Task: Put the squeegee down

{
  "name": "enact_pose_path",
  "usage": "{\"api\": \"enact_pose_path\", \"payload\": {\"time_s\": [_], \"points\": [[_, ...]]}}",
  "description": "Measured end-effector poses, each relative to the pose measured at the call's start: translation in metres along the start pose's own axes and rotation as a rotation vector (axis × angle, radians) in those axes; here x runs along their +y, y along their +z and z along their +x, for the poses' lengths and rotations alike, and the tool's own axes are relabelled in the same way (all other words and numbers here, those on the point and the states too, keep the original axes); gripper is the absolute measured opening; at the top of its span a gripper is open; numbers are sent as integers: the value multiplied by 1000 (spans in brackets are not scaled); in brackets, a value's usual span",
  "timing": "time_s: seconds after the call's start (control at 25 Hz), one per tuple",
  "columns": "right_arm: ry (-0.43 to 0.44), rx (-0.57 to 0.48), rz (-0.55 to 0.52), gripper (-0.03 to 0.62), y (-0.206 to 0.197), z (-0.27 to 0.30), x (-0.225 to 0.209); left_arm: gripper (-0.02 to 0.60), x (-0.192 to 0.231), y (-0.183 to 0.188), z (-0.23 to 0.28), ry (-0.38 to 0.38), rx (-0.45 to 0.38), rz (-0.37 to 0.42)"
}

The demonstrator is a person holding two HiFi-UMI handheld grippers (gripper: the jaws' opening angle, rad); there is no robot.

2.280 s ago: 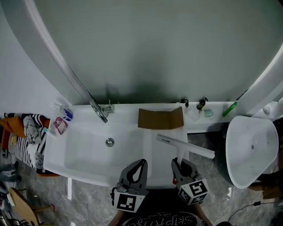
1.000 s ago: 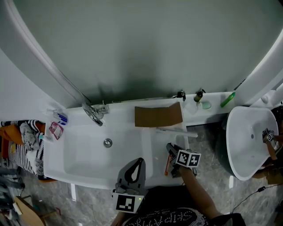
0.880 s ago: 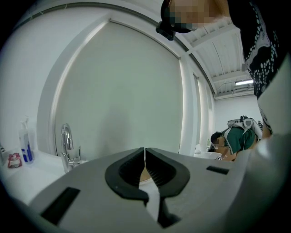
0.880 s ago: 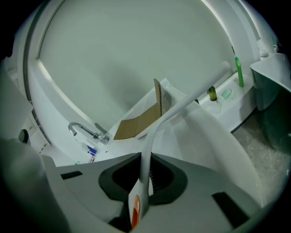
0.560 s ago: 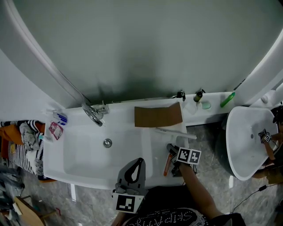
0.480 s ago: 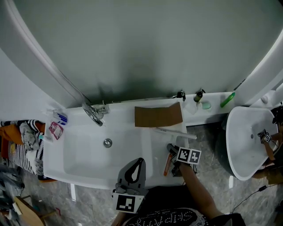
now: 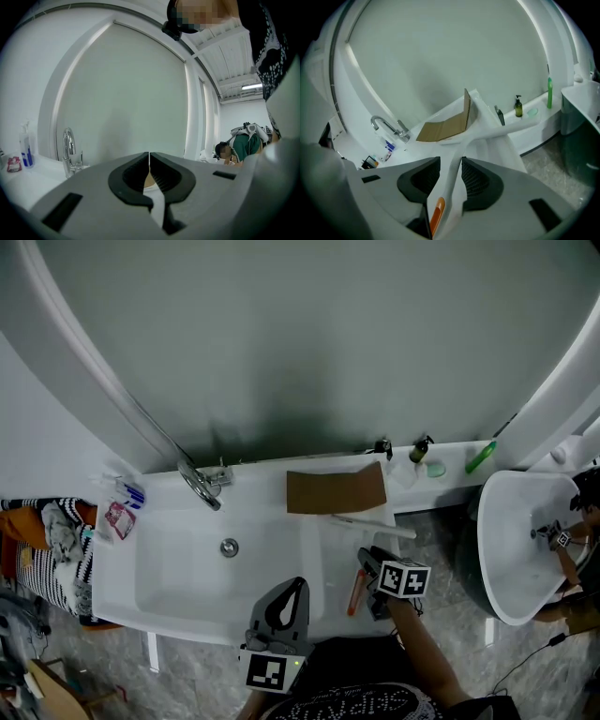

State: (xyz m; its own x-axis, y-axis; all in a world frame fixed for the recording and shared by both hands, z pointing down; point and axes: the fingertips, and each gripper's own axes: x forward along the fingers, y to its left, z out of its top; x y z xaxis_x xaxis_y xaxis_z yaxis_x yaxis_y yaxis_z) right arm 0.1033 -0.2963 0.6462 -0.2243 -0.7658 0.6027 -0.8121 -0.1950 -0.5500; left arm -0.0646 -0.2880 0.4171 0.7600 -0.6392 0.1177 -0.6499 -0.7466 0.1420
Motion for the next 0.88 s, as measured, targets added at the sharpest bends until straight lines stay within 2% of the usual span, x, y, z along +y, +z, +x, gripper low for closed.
{"api": "enact_pose_path", "payload": {"time_s": [0.16,0.28,0.36,0.48,0.56,0.72,0.88], "points": [[-9,-123,-103,133,33,-34,14,11,1,6,0,-9,-15,-10],[3,-254,-255,132,66,-72,44,11,-2,14,3,-25,-38,3],[25,-343,-352,132,86,-101,70,11,-7,19,3,-44,-49,15],[84,-441,-433,130,103,-140,106,11,-14,27,4,-75,-56,20],[119,-484,-484,120,106,-164,128,11,-21,33,3,-97,-62,15],[222,-555,-626,51,99,-203,181,11,-32,40,-2,-127,-67,28],[273,-554,-708,31,76,-213,201,11,-37,32,-4,-138,-53,24]]}}
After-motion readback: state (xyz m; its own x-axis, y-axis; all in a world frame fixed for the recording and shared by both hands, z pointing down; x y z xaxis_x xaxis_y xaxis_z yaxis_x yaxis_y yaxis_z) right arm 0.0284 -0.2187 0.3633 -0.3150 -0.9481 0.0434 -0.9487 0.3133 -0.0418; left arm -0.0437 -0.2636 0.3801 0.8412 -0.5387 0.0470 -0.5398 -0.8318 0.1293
